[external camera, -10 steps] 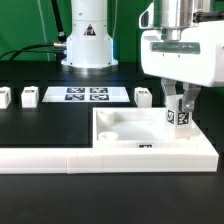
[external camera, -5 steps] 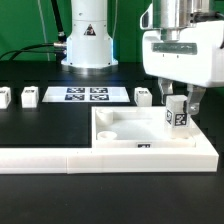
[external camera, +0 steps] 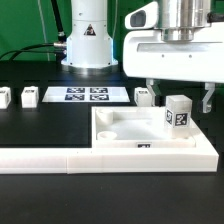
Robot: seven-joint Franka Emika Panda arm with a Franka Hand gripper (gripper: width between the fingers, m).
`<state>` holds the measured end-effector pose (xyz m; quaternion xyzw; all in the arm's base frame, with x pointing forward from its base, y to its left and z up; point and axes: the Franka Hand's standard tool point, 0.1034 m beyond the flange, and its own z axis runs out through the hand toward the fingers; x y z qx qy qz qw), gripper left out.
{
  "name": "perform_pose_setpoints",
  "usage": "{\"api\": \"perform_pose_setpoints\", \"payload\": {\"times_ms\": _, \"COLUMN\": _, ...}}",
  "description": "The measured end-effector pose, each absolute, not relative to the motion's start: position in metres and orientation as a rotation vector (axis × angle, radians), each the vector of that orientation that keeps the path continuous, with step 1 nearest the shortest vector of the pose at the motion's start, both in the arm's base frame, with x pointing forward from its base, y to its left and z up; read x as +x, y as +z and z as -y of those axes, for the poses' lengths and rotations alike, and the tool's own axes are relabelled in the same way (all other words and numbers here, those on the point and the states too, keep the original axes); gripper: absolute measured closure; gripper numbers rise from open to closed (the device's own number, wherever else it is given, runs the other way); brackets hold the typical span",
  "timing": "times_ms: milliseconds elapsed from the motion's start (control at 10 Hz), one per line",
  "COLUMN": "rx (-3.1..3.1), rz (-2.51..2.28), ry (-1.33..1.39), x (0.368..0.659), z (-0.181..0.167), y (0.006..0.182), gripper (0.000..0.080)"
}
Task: Assemble square table
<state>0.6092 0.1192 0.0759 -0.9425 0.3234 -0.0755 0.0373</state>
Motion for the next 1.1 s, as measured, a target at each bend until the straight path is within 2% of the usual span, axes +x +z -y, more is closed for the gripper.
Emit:
{"api": "perform_pose_setpoints", "payload": {"times_ms": 400, "rx": -3.039, "rz": -0.518, "ry": -0.250, "x": 0.6100, "z": -0.1158, "y": 0.0763, "gripper": 0.0150}}
{"api": "perform_pose_setpoints", "payload": {"times_ms": 900, "rx": -3.100, "rz": -0.244, "ry": -0.259, "x": 0.6097, "z": -0.1171, "y": 0.0762, "gripper": 0.0150}}
{"api": "perform_pose_setpoints", "payload": {"times_ms": 1000, "rx": -3.096, "rz": -0.273, "ry": -0.258, "x": 0.6094, "z": -0.1187, "y": 0.0760, "gripper": 0.0261}}
{"api": "perform_pose_setpoints", "payload": {"times_ms": 1100, "rx": -3.096, "rz": -0.274, "ry": -0.259, "x": 0.6096, "z": -0.1175, "y": 0.0760, "gripper": 0.0410}}
